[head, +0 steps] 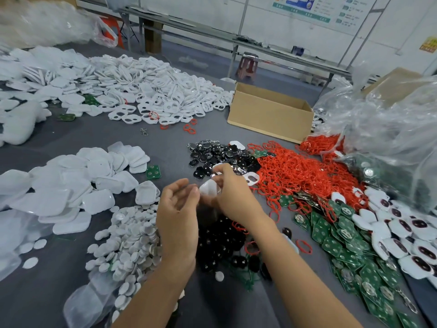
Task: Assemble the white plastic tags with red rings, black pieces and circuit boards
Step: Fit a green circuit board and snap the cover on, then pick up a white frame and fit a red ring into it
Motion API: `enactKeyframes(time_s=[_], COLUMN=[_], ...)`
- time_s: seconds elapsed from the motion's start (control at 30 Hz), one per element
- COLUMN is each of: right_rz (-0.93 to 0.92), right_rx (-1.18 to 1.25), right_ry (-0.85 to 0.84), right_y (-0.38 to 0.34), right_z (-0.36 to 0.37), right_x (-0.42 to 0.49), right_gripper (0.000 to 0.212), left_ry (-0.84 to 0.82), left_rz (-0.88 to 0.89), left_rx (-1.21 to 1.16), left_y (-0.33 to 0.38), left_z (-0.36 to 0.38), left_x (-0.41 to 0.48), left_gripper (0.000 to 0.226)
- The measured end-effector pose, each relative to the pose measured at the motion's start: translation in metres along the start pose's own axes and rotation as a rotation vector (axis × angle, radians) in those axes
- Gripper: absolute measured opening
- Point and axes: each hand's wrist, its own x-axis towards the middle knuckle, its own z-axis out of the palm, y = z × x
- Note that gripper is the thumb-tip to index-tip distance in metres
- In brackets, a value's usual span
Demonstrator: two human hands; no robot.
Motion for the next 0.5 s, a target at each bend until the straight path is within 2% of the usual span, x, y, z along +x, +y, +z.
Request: enactKeyframes(time_s=[0.1, 0.23, 0.3, 0.4, 0.47, 0.5], right_rz=[0.022, -0.011, -0.047, -0.082, -0.099, -0.099], right_rx=[-0.139, -0.123, -0.073, -0.019, -0.032, -0.048], right_ry=[-0.076, -0.071, 0.001, 0.134, 0.217, 0.259], right_y=[0.003, 0.001, 0.002, 0.012, 0.025, 0.031], right_z=[0.006, -0.004, -0.012, -0.025, -0.036, -0.041], right_x=[0.007, -0.004, -0.019, -0.046, -0.063, -0.070], right_gripper=[0.091, 0.094, 0.082, 0.061, 0.045, 0.039], left_ry=[-0.003, -0.013, -0.107, -0.272, -0.262, -0.244], left_rz=[0.063, 0.112, 0.192, 0.426, 0.526, 0.520], left_rx=[0.091, 0.191, 0.300, 0.639, 0.933, 1.074], left_y=[0.001, 0.008, 0.019, 0.044, 0.056, 0.059], left_z=[0.000, -0.002, -0.006, -0.019, -0.033, -0.041], left_x=[-0.002, -0.001, 0.002, 0.011, 0.026, 0.035], left_gripper=[0.031, 0.042, 0.040, 0.026, 0.022, 0.025])
